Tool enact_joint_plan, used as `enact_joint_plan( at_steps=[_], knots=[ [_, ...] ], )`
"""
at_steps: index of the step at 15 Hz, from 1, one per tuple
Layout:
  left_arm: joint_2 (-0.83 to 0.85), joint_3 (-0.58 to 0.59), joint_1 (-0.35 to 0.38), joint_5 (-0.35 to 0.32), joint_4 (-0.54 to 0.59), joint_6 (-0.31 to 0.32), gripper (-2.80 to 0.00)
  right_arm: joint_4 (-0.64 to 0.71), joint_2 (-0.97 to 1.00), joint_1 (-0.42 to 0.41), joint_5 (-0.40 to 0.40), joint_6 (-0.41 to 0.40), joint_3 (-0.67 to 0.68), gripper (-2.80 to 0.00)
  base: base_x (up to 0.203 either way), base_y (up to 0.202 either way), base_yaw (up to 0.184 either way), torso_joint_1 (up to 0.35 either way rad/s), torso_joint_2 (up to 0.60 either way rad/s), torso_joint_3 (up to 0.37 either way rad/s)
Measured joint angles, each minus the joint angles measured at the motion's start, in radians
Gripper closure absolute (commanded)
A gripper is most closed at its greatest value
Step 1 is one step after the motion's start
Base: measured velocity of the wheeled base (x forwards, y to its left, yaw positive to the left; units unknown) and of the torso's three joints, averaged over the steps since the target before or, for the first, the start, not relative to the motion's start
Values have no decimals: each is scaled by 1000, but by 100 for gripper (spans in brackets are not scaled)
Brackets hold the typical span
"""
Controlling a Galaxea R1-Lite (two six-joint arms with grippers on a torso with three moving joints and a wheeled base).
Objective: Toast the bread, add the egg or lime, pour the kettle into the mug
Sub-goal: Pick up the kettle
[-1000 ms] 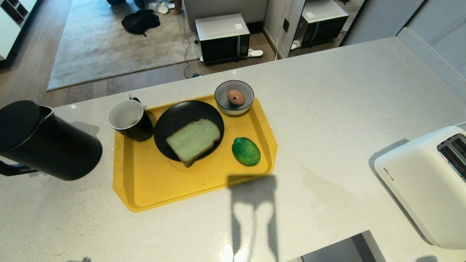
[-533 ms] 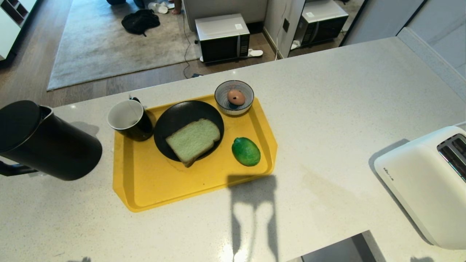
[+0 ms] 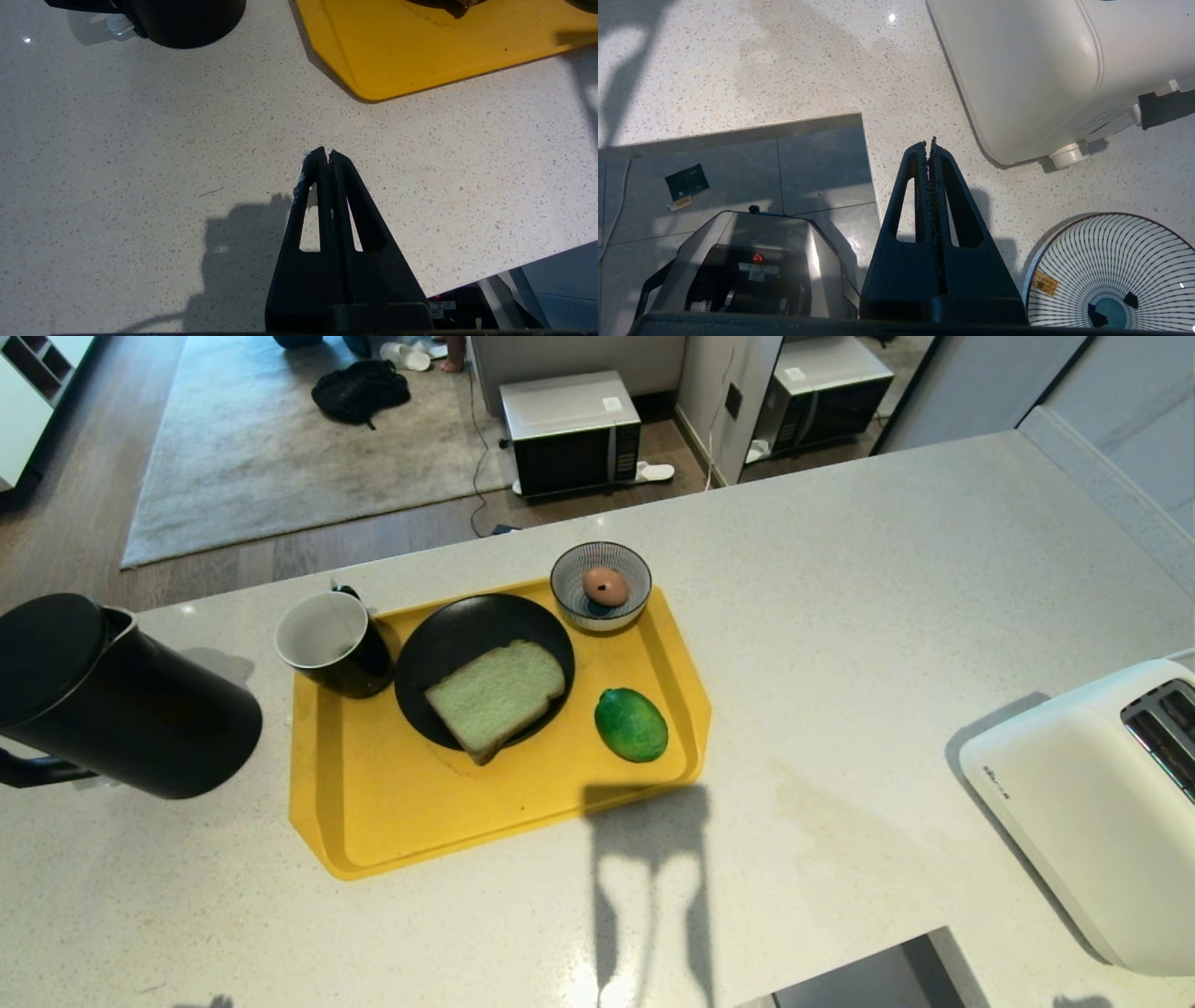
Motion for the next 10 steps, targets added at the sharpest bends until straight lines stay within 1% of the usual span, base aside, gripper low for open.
enact_joint_plan(
  at_steps=[10],
  knots=[
    [0,0,0,0,0,0,0,0,0,0,6,-1,0,0,0,0,0,0,0,0]
  ],
)
